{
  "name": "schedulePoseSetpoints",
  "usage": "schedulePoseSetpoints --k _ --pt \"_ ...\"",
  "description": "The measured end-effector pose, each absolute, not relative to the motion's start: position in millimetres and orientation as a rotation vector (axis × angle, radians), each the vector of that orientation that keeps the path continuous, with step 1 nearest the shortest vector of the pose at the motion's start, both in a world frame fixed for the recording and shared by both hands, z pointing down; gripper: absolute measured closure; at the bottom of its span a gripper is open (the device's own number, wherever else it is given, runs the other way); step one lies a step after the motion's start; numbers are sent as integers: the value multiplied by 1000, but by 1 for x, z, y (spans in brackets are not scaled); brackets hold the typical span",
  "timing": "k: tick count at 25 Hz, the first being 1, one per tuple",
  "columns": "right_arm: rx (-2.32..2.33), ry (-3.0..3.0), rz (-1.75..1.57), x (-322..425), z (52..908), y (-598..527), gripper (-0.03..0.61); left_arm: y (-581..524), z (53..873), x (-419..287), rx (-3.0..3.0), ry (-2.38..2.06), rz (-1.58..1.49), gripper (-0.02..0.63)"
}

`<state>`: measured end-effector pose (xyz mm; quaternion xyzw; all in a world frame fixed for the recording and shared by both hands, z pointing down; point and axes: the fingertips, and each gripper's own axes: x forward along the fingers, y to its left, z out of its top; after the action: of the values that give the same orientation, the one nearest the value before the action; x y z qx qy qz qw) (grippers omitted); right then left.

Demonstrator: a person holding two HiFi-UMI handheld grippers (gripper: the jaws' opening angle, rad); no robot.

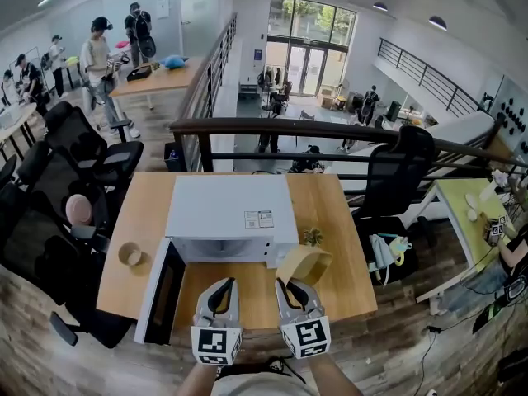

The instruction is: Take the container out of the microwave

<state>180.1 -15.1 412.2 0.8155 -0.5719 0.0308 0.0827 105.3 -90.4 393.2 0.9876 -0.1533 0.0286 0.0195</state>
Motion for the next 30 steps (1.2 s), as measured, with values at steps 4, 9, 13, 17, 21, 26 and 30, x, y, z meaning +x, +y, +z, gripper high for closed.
schedulePoseSetpoints --k 4,9,13,17,21,26,30 --pt "2469 -1700 33 185 391 -19 546 -100 375 104 3070 -532 8 611" --pt "2481 -1704 -31 183 379 -20 546 -100 371 101 3089 -542 5 611" --pt "2494 -1694 -13 184 384 -19 546 -98 374 103 3097 -541 7 611" --pt "2494 -1696 -10 182 382 -18 546 -99 378 101 3090 -541 14 611" --pt "2498 -1693 -14 181 381 -18 546 -97 378 100 3089 -532 13 611" --pt "2497 -1692 -4 179 384 -17 546 -94 380 99 3087 -522 5 611" --pt "2493 -1691 1 176 384 -15 546 -92 381 97 3083 -516 10 611"
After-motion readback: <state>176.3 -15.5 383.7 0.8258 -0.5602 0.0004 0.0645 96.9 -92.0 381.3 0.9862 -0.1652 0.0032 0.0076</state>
